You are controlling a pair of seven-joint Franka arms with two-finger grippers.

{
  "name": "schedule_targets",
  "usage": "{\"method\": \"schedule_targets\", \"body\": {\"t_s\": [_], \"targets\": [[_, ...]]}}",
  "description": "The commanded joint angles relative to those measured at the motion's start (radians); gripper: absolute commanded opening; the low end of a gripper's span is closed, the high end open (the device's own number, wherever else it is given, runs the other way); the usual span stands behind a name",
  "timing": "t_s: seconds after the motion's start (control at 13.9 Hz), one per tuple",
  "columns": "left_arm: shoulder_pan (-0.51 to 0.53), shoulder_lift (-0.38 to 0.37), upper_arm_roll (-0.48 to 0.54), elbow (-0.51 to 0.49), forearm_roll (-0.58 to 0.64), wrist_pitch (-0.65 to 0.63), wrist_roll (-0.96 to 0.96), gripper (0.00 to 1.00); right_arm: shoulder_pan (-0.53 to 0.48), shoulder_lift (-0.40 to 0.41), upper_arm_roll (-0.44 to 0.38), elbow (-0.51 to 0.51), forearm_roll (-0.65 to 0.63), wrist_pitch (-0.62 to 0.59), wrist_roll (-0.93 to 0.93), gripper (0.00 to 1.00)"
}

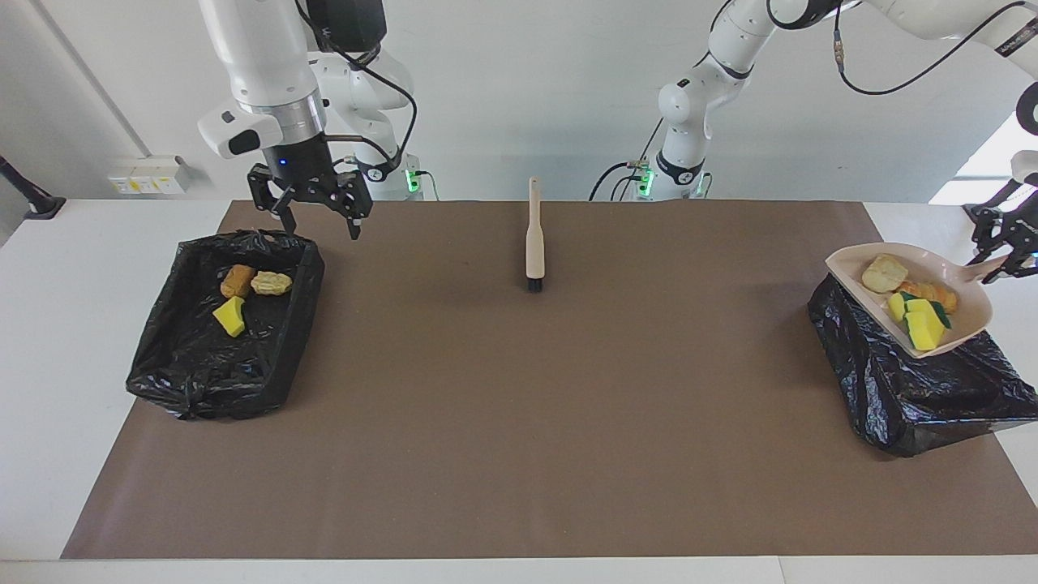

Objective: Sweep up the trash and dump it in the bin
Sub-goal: 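Tip the dustpan over the bin nearest the left arm with the left gripper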

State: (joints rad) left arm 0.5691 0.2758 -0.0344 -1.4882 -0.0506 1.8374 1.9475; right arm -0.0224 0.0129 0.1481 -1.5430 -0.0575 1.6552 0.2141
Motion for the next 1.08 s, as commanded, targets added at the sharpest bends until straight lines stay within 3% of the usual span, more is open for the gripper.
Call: {"method": "schedule_targets", "body": {"t_s": [0.0,0.14,0.36,0.51,0.79,1.01], "targets": [[0.015,0.040,-0.010,0.084,0.128,0.045,0.005,0.00,0.090,0.007,-0.151,0.075,-0.007,-0.083,-0.085,1.00],[0.011,0.037,-0.004,0.085,0.249,0.072,-0.036,0.00,0.056,0.002,-0.160,0.106,-0.007,-0.138,-0.146,1.00],[-0.024,0.033,-0.007,0.071,0.473,0.153,-0.117,0.00,0.019,-0.120,-0.183,-0.041,0.007,-0.159,-0.151,1.00],[-0.073,0.017,-0.007,0.040,0.640,0.155,-0.262,0.00,0.016,-0.134,-0.186,-0.066,0.007,-0.160,-0.150,1.00],[-0.097,-0.018,-0.009,-0.026,0.797,0.180,-0.352,0.00,0.006,-0.134,-0.208,-0.068,0.036,-0.149,-0.147,1.00],[-0.095,-0.035,-0.007,-0.055,0.834,0.206,-0.355,0.00,0.006,-0.134,-0.211,-0.071,0.056,-0.147,-0.134,1.00]]}}
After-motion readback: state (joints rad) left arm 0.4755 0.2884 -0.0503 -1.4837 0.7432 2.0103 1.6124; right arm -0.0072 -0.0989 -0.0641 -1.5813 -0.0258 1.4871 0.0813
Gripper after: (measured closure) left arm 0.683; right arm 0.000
